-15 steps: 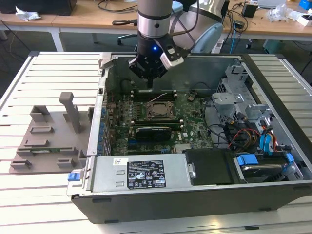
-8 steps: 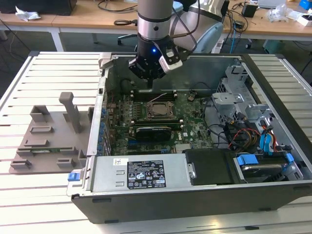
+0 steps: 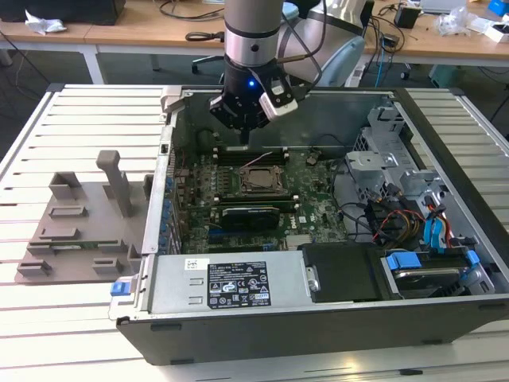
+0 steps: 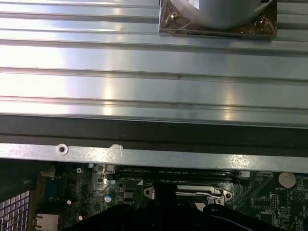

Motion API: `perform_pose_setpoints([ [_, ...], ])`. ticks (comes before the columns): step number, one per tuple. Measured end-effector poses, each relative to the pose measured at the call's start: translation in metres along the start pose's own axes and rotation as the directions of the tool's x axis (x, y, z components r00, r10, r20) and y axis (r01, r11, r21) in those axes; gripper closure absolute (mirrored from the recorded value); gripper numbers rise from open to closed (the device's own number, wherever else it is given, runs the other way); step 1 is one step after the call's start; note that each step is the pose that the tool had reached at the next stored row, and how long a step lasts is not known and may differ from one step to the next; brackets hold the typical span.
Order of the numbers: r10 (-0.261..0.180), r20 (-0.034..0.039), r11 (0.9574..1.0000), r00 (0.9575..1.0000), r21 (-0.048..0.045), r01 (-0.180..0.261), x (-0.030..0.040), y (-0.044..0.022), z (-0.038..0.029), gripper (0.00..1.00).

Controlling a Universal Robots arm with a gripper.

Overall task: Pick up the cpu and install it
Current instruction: 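Install the first cpu locking lever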

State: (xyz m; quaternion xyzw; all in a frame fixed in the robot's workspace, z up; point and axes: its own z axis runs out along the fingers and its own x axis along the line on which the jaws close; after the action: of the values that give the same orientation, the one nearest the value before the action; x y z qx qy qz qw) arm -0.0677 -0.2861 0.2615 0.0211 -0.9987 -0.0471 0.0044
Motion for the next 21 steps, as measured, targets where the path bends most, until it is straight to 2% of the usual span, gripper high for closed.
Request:
perform_pose_setpoints([
  [8, 0.000, -0.0002, 1.0000, 1.0000, 0.0006, 0.000, -0.0022, -0.0003, 0.0018, 0.89],
  [16, 0.000, -0.0002, 1.0000, 1.0000, 0.0005, 0.000, -0.0035, -0.0008, 0.0066, 0.89],
  [21, 0.000, -0.0002, 1.0000, 1.0000, 0.0006, 0.000, -0.0038, -0.0014, 0.0122, 0.89],
])
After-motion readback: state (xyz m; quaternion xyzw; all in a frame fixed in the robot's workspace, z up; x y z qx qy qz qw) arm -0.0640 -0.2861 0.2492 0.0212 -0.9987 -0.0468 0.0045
